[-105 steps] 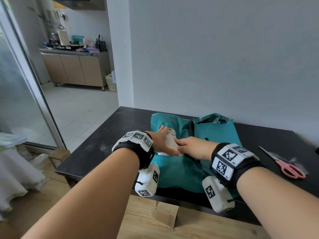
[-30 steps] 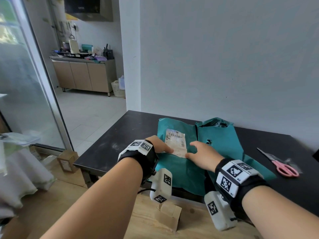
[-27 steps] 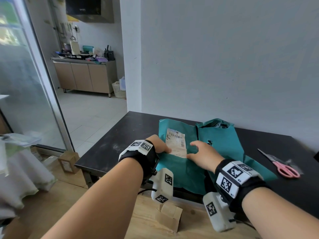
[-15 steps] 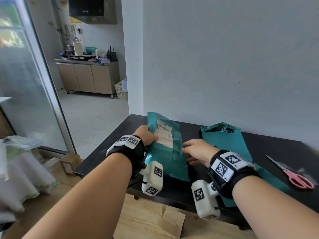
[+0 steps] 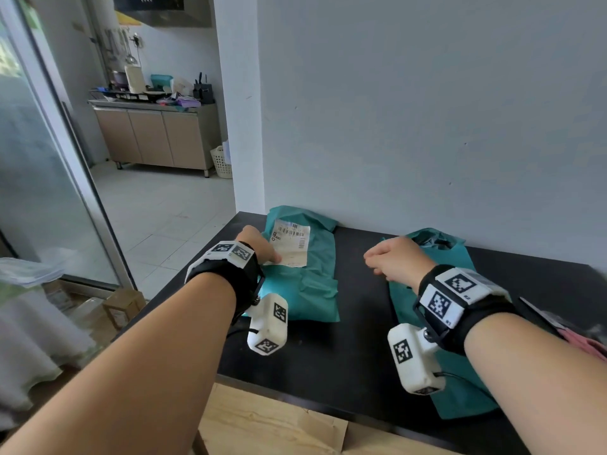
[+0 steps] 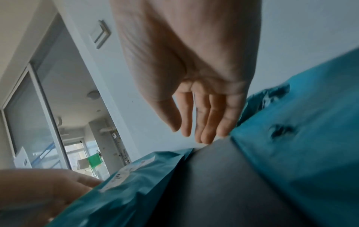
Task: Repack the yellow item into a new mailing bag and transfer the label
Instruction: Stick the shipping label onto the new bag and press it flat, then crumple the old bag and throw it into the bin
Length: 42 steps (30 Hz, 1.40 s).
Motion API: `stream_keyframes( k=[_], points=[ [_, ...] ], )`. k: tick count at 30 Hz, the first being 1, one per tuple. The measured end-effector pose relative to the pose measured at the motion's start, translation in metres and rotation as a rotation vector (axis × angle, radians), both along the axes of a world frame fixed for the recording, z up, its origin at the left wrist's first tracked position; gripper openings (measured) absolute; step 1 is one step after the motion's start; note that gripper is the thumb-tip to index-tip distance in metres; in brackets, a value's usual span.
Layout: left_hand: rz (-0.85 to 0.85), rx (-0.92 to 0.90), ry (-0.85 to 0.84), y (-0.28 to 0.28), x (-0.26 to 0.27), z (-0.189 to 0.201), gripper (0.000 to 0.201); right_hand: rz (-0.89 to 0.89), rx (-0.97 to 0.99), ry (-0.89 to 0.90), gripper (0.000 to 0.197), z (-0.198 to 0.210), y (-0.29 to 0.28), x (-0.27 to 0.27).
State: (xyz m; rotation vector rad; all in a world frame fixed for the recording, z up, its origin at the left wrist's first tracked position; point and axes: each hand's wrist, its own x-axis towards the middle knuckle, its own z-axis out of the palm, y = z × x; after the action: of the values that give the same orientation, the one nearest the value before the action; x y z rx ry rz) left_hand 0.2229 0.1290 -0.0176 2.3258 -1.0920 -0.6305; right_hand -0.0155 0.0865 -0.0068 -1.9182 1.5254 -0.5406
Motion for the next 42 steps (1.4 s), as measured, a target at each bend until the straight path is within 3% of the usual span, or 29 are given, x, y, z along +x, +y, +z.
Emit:
stream_keyframes(
  k=[2,4,8,11,14,17,20,22,23,25,28,31,35,38,39,41,42],
  points=[
    [0.022,-0.100,-0.025,-0.003,-0.007,0.012,0.075,-0.057,-0.132,0.127,0.020,0.009,-0.003,-0.022],
    [-0.001,-0.222,-0.110,-0.006,-0.018,0.024,0.062,-0.111,-0.161,0.282,0.028,0.015,-0.005,-0.045],
    [-0.161,-0.390,-0.113,-0.010,-0.066,0.040,0.031,-0.220,0.017,0.537,0.060,0.001,-0.010,-0.098],
    [-0.304,-0.316,0.112,-0.014,-0.112,0.031,0.018,-0.252,0.123,0.424,0.056,-0.016,-0.007,-0.123],
    [-0.395,-0.134,0.217,-0.020,-0.150,0.011,0.010,-0.248,0.141,0.296,0.043,-0.025,0.000,-0.131],
    [-0.377,0.004,0.339,-0.023,-0.175,-0.013,0.007,-0.251,0.136,0.199,0.063,-0.032,0.002,-0.130],
    [-0.206,-0.008,0.674,-0.030,-0.185,-0.024,0.034,-0.253,0.119,0.041,0.089,-0.039,0.002,-0.128],
    [-0.167,-0.014,0.724,-0.027,-0.188,-0.018,0.017,-0.239,0.080,-0.071,0.089,-0.038,0.005,-0.125],
    [-0.144,-0.023,0.698,-0.027,-0.188,-0.017,0.020,-0.231,0.043,-0.131,0.080,-0.036,0.006,-0.123],
    [-0.163,-0.052,0.567,-0.026,-0.184,-0.016,0.046,-0.209,-0.024,-0.247,0.056,-0.034,0.008,-0.123],
    [-0.235,-0.150,0.504,-0.028,-0.182,-0.017,0.059,-0.183,-0.066,-0.345,0.042,-0.027,0.013,-0.125],
    [-0.299,-0.287,0.493,-0.026,-0.186,-0.010,0.036,-0.187,-0.101,-0.378,0.040,-0.021,0.016,-0.132],
    [-0.388,-0.326,0.503,-0.021,-0.193,0.001,0.029,-0.260,-0.145,-0.312,0.045,-0.016,0.020,-0.142],
    [-0.555,-0.223,0.510,-0.010,-0.196,0.009,0.040,-0.272,-0.133,-0.282,0.058,-0.012,0.024,-0.150],
    [-0.621,-0.177,0.458,-0.007,-0.196,0.010,0.048,-0.268,-0.141,-0.285,0.053,-0.012,0.025,-0.152],
    [-0.686,-0.117,0.199,-0.007,-0.197,0.010,0.062,-0.272,-0.180,-0.284,0.033,-0.010,0.027,-0.155],
    [-0.685,-0.131,0.076,-0.008,-0.197,0.010,0.056,-0.276,-0.208,-0.281,0.023,-0.009,0.028,-0.156]
  ],
)
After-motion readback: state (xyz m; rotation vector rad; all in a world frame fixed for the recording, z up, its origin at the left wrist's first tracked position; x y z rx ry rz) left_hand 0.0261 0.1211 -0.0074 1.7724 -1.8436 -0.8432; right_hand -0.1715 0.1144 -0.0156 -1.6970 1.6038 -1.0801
